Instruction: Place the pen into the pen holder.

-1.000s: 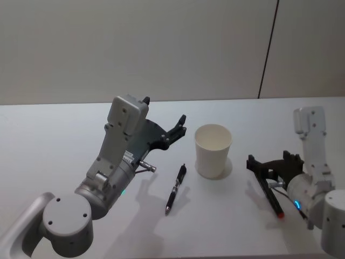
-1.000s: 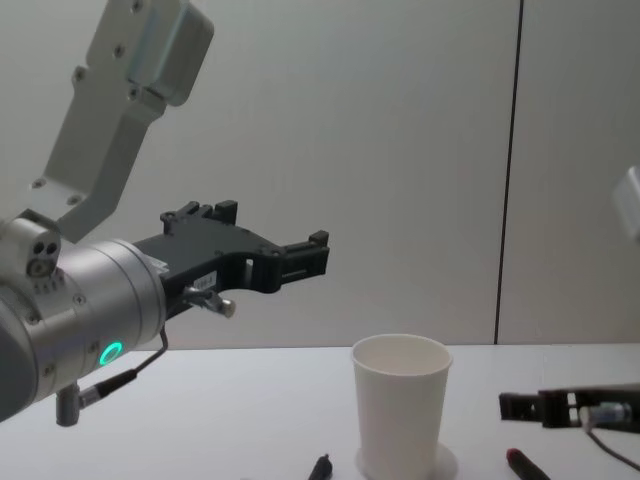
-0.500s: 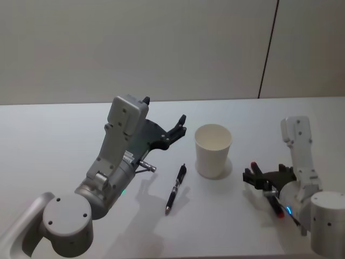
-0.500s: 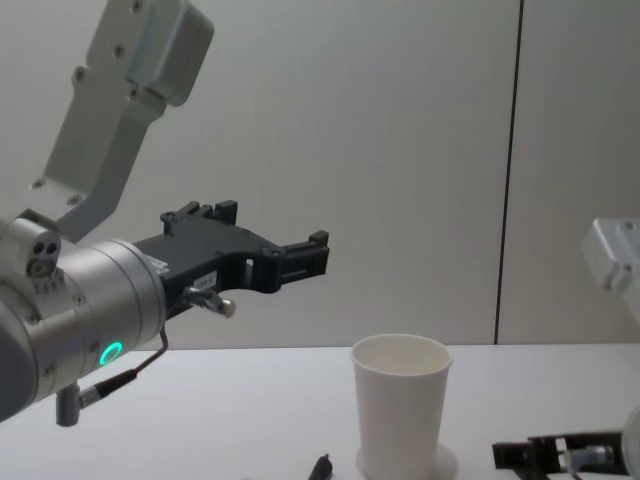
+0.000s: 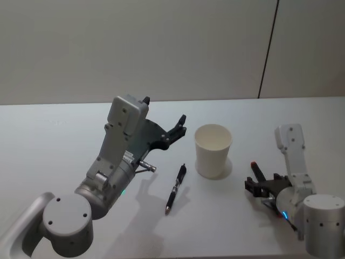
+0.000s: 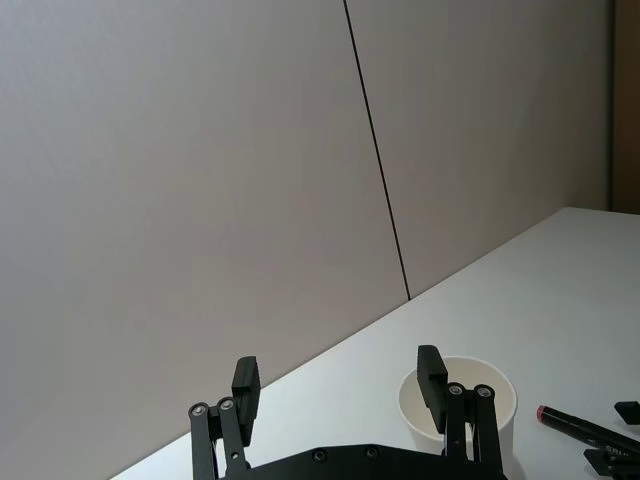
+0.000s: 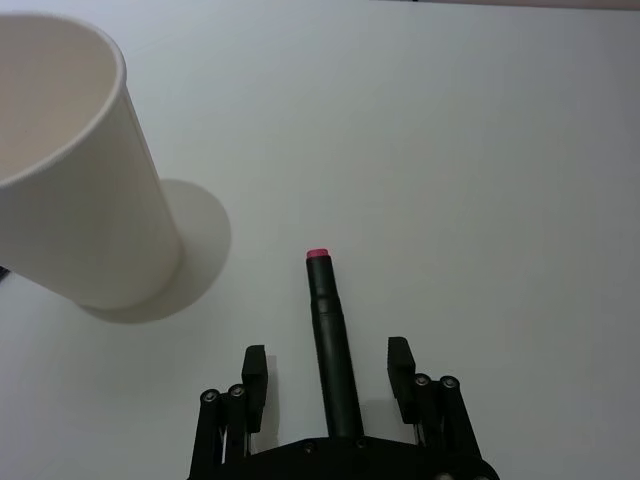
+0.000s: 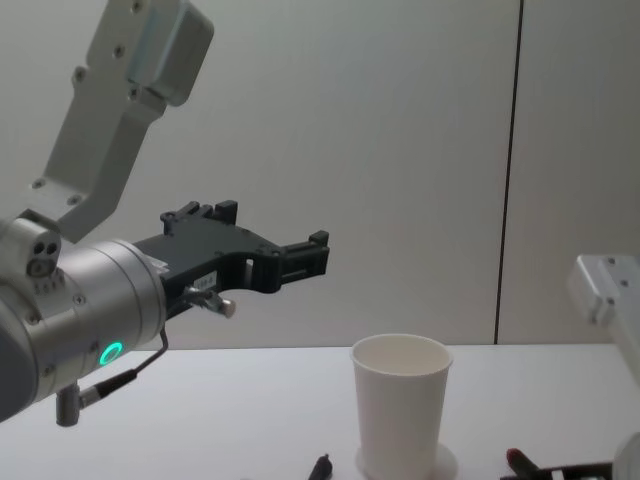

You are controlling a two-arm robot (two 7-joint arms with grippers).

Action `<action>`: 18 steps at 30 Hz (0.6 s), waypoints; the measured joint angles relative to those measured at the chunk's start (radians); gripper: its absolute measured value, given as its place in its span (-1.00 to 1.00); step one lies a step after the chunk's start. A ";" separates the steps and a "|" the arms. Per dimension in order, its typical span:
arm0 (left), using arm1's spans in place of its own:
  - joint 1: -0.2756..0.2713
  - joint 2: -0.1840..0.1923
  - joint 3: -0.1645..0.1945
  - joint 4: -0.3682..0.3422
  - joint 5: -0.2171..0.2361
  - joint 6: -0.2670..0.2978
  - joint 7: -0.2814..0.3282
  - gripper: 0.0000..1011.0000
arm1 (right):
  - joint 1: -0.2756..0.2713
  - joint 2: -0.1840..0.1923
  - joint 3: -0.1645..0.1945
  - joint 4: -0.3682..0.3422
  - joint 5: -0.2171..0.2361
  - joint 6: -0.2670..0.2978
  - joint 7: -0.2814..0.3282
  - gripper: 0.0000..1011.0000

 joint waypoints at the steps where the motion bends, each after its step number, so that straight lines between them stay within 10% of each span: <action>1: 0.000 0.000 0.000 0.000 0.000 0.000 0.000 0.98 | 0.001 -0.001 0.000 0.004 -0.001 0.001 0.000 0.51; 18: 0.000 0.000 0.000 0.000 0.000 0.000 0.000 0.98 | 0.028 -0.020 0.002 0.078 -0.024 -0.004 0.005 -0.34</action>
